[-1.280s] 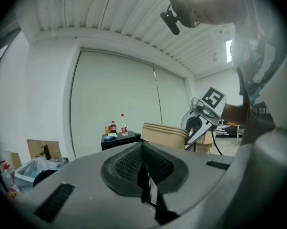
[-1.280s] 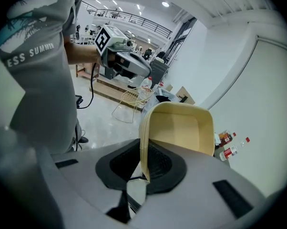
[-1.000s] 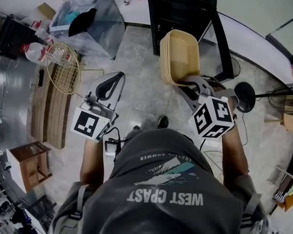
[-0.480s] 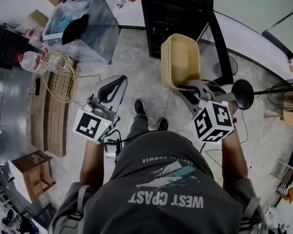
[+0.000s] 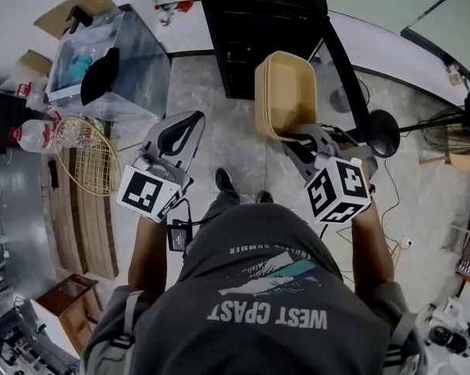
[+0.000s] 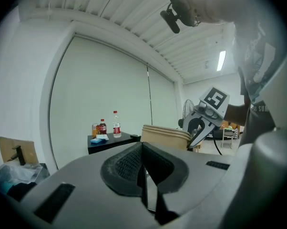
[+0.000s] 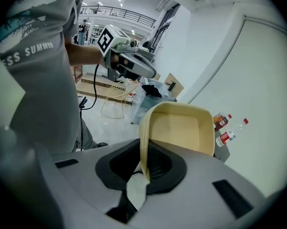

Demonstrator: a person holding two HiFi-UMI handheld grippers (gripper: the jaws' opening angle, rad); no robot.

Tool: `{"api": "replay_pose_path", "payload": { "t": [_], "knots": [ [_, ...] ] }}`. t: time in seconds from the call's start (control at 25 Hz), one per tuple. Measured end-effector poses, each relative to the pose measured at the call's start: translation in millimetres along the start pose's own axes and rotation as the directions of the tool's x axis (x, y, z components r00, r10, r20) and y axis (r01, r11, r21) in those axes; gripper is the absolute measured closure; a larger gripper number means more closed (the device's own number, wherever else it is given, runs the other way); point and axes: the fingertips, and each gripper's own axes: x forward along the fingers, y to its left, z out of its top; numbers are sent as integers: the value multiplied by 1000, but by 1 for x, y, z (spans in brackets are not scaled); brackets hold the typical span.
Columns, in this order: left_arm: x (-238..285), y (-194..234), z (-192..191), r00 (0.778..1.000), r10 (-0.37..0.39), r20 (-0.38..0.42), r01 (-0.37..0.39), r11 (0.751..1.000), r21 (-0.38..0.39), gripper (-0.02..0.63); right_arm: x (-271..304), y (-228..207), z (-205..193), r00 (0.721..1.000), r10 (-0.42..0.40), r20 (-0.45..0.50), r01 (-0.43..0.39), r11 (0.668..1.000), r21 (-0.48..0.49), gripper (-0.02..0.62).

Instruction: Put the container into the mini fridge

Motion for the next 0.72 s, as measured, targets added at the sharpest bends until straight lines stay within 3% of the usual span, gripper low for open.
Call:
{"api": "replay_pose_path", "payload": {
  "t": [0.72],
  "knots": [
    [21,105,-4,988,-150,32,150,989,6,589,69,-55,54,993,-74,-90,80,994,69,548]
  ]
}}
